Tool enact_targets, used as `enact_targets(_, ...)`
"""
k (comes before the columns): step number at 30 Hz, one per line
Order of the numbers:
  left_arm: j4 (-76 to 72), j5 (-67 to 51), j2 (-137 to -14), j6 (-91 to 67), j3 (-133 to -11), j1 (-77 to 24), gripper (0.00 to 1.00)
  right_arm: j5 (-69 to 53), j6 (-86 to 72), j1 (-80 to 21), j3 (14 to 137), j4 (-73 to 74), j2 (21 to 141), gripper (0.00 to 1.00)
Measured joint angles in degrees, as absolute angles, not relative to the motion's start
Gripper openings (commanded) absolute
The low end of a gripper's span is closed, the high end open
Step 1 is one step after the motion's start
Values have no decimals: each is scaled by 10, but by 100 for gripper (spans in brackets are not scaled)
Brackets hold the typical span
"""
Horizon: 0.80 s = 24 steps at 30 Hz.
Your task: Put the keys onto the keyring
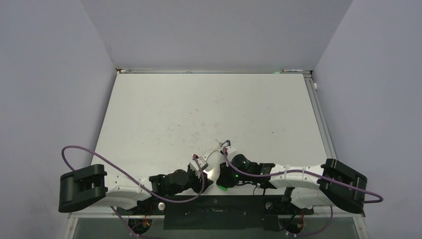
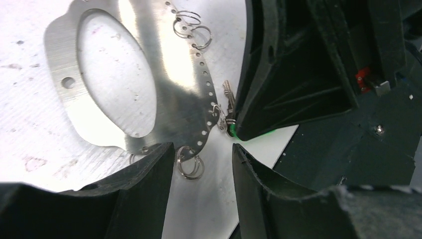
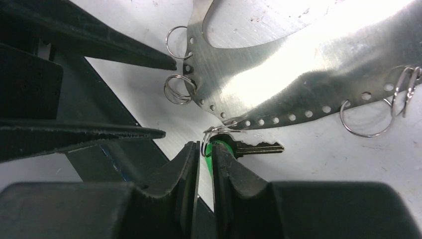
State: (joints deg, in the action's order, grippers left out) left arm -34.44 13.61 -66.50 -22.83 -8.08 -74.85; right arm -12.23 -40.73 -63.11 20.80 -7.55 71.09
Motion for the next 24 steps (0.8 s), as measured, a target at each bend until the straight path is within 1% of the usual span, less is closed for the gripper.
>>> enact_targets(1, -342, 142, -656, -232, -77, -748, 44, -125, -411, -632, 208, -77, 711, 23)
enact_targets(3, -334, 153, -637, -239, -72, -748, 44, -128, -416, -635, 211, -79, 711, 25)
enact_targets(13, -312, 189, -586, -274, -51, -748, 44, -138, -444, -649, 238, -99, 713, 25)
enact_targets(18, -287, 203, -557, -296, -37, -748, 44, -141, -449, -654, 256, -129, 753, 25)
enact_targets(24, -232, 210, -502, -334, -36, -748, 46, -110, -436, -657, 281, -96, 746, 35)
